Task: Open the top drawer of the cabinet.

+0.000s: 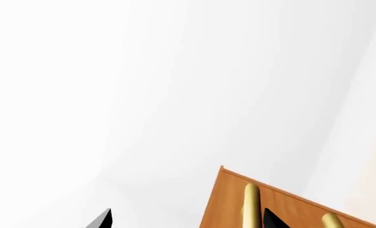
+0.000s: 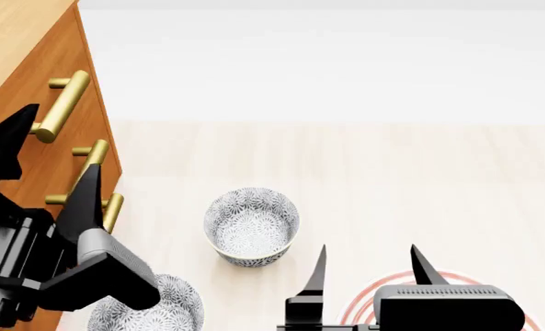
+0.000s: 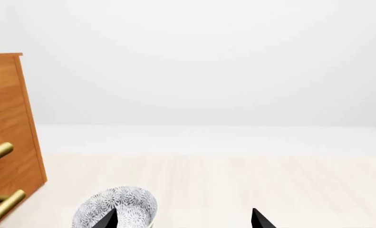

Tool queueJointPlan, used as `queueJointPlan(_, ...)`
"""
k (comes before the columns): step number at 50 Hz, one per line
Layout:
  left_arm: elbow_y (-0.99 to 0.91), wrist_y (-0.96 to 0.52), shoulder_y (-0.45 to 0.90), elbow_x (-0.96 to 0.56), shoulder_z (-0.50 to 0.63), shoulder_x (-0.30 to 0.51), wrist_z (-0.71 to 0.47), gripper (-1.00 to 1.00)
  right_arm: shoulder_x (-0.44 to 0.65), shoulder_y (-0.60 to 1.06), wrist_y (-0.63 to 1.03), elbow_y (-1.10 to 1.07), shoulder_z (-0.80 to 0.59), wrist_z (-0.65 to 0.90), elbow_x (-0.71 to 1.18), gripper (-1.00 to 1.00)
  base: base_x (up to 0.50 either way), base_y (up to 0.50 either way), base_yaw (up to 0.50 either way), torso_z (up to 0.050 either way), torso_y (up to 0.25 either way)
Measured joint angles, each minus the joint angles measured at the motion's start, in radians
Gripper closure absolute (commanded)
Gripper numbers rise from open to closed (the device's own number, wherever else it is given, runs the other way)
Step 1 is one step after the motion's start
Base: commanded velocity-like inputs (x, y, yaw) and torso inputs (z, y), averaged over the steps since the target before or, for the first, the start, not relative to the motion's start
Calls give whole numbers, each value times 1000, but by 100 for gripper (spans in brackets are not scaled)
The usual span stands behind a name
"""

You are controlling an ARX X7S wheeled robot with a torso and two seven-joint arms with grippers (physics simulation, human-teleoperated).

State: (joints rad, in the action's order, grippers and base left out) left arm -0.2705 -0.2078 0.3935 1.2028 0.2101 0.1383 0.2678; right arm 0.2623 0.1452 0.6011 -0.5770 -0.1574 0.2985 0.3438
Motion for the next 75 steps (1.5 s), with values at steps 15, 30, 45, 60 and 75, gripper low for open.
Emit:
queueJointPlan(15, 289, -5, 182, -4, 24, -8, -40, -100, 2, -1, -16, 24, -6, 1, 0, -100, 0, 0, 0, 0, 0)
queueJointPlan(30, 538, 4, 275, -42, 18, 3, -129, -100, 6, 3, -11, 24, -14, 10, 3, -100, 0, 0, 0, 0, 0)
queueJointPlan(45, 766, 12, 355, -43, 35, 15, -245, -100, 9, 6, -12, 32, -18, 16, 7, -100, 0, 0, 0, 0, 0)
queueJointPlan(60, 934, -10, 424, 31, 87, 26, -391, 100, 13, 3, -29, 54, -19, 16, 11, -100, 0, 0, 0, 0, 0)
queueJointPlan(75, 958, -34, 435, 56, 112, 27, -435, 100, 15, 0, -52, 82, -20, 13, 14, -100, 1, 0, 0, 0, 0)
